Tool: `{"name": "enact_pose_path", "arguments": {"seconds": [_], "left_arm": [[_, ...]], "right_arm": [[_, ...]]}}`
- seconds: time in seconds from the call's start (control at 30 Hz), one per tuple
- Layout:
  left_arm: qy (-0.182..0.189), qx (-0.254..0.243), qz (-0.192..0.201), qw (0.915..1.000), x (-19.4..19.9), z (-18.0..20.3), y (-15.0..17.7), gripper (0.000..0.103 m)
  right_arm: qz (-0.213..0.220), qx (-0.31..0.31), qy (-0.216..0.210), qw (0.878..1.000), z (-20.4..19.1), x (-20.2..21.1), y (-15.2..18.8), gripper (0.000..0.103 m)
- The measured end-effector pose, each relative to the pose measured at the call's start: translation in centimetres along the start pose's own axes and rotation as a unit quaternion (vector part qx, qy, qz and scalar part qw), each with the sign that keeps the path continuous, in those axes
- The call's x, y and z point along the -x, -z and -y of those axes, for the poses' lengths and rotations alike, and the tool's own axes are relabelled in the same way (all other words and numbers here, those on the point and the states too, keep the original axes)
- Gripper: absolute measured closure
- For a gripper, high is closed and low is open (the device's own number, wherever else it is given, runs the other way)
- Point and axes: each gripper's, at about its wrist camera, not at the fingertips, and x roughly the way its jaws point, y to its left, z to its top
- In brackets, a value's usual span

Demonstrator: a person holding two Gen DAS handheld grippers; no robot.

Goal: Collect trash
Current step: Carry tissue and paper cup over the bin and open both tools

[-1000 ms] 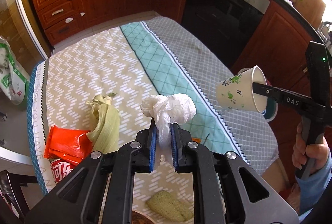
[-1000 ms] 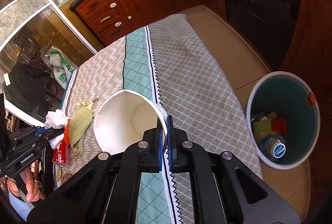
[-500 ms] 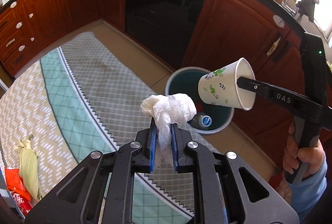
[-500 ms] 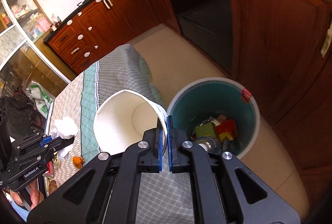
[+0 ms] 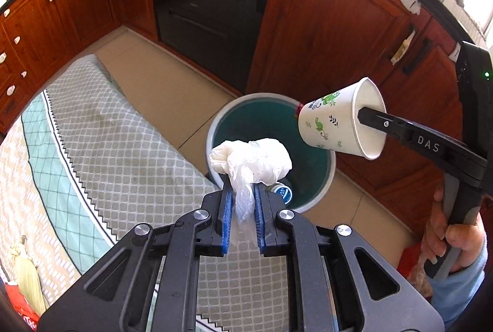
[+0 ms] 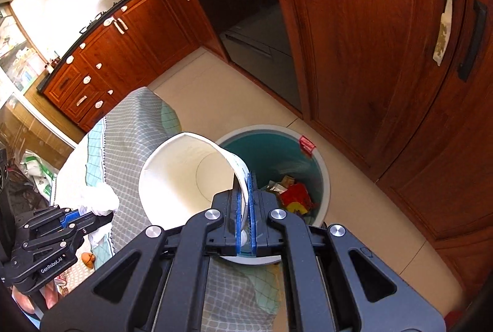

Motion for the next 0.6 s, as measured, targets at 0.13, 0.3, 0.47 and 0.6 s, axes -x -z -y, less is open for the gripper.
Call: {"name": "enact_pose_path", "arguments": {"seconds": [0.13, 0.3, 0.47, 0.6], "left_arm": [[0.004, -0.013, -0.014, 0.9998, -2.1, 0.7, -0.6, 0.089], [0.010, -0.021, -0.034, 0.9991, -5.0, 1.1, -1.4, 0.089], [0.009, -0.023, -0.055, 0.9982, -8.0, 1.4, -2.5, 0.077], [-0.012, -0.029, -0.050, 0.9983, -9.1, 1.6, -3.1, 0.040]], "right_arm": [[-0.007, -0.013, 0.010, 1.000, 1.3, -0.8, 0.1, 0.099], [-0.023, -0.023, 0.019, 0.999, 2.5, -2.3, -0.1, 0.099], [-0.033, -0.029, 0.027, 0.999, 3.3, -3.5, -0.4, 0.099], [-0.041, -0.033, 0.034, 0.998, 3.8, -4.2, -0.3, 0.099]]}}
